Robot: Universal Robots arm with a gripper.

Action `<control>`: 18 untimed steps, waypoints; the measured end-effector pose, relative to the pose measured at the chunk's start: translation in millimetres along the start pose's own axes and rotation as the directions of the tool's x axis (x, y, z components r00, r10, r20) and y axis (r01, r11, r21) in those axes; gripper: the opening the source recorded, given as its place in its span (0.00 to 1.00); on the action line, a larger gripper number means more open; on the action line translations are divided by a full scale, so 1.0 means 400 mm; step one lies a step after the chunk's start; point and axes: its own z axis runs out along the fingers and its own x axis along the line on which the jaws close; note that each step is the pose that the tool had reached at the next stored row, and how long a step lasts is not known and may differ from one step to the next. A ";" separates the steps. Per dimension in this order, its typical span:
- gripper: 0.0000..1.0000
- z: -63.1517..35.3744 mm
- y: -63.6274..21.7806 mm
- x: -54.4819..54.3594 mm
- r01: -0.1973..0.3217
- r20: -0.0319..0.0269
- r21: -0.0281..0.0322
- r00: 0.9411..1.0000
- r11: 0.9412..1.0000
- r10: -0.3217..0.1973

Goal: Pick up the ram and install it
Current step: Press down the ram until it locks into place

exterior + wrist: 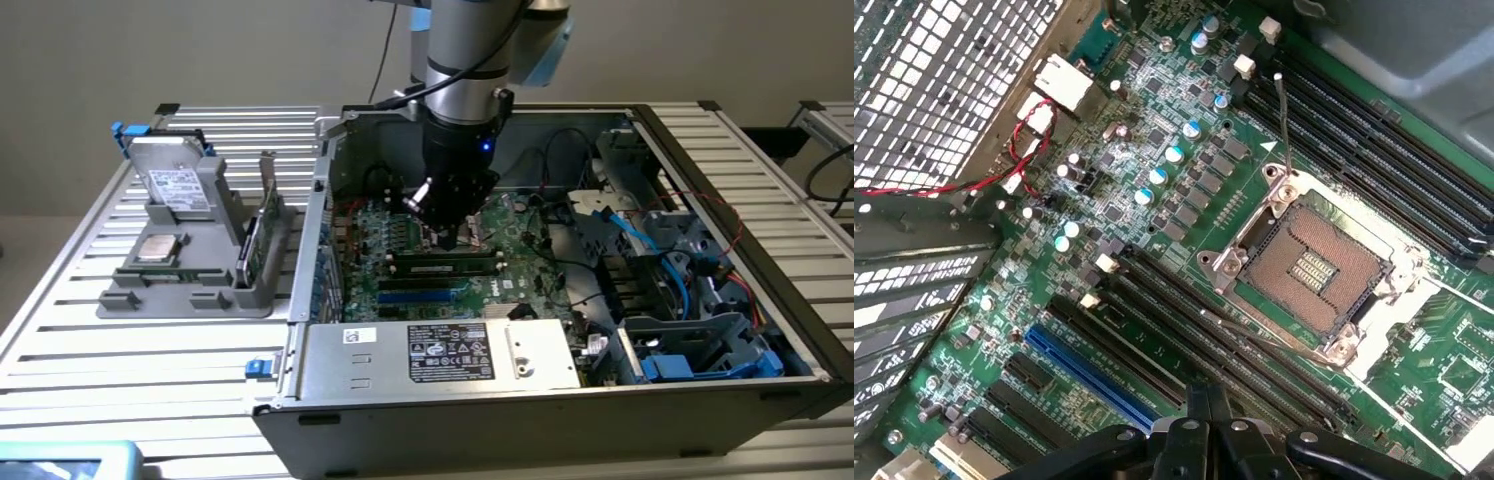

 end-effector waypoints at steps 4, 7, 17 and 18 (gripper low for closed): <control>0.11 0.000 0.000 0.000 -0.046 0.001 -0.001 0.999 0.999 0.046; 0.11 0.000 0.000 0.000 -0.083 0.000 -0.003 0.997 0.997 0.083; 0.11 0.000 0.000 0.000 -0.229 -0.010 -0.014 0.973 0.973 0.229; 0.11 0.000 0.000 0.000 -0.243 -0.011 -0.015 0.970 0.970 0.243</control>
